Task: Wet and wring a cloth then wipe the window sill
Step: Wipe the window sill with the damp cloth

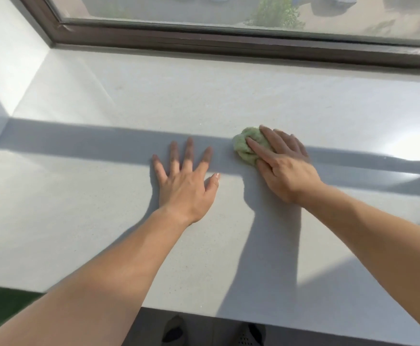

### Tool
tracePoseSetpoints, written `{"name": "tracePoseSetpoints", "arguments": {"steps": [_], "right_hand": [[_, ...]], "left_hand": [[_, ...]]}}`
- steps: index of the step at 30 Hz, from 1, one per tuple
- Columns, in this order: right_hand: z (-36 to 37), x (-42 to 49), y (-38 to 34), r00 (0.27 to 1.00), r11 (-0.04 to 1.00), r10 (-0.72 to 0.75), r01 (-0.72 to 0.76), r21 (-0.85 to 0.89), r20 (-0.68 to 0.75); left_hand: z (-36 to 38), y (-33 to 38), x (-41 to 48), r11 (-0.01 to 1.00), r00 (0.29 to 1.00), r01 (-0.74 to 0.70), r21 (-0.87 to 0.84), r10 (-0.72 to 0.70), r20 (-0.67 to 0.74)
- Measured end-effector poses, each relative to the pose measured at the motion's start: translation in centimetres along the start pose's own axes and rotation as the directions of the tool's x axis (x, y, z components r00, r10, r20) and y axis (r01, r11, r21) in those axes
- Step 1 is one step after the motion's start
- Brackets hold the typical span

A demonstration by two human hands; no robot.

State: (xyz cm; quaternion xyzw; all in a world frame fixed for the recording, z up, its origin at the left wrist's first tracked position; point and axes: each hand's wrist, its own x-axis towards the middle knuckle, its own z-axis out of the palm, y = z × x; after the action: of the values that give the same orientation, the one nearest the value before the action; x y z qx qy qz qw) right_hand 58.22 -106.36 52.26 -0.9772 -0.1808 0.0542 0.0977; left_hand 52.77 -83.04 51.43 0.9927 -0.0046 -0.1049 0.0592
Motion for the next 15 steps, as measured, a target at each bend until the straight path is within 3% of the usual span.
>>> {"name": "tracePoseSetpoints", "arguments": {"steps": [3, 4, 5, 7, 10, 12, 15], "right_hand": [[-0.6, 3.7, 1.1, 0.919, 0.918, 0.395, -0.394, 0.042, -0.010], [-0.4, 4.3, 0.2, 0.901, 0.901, 0.433, -0.433, 0.028, -0.023], [-0.1, 4.3, -1.0, 0.918, 0.919, 0.395, -0.395, 0.016, -0.033], [0.8, 3.3, -3.4, 0.989, 0.989, 0.145, -0.144, 0.025, -0.029], [0.7, 2.3, -3.0, 0.992, 0.992, -0.123, 0.122, 0.025, 0.027], [0.1, 4.1, -0.4, 0.996, 0.996, -0.089, 0.089, 0.011, 0.013], [-0.9, 7.4, 3.4, 0.976, 0.977, 0.211, -0.209, 0.043, -0.050]], "left_hand": [[0.1, 0.0, -0.1, 1.000, 1.000, 0.005, 0.010, -0.005, 0.004], [0.1, 0.0, -0.2, 1.000, 1.000, 0.006, 0.014, -0.006, 0.005], [0.1, 0.0, -0.2, 1.000, 1.000, 0.009, 0.011, -0.009, 0.007], [-0.1, 0.0, -0.3, 1.000, 1.000, 0.019, -0.016, -0.019, 0.010], [-0.6, 0.3, -0.4, 0.997, 0.999, 0.036, -0.062, -0.035, 0.016], [-0.9, 0.7, -0.1, 0.995, 0.998, 0.056, -0.083, -0.056, 0.003], [-1.1, 1.6, 1.4, 0.993, 0.998, 0.061, -0.100, -0.062, -0.007]]}}
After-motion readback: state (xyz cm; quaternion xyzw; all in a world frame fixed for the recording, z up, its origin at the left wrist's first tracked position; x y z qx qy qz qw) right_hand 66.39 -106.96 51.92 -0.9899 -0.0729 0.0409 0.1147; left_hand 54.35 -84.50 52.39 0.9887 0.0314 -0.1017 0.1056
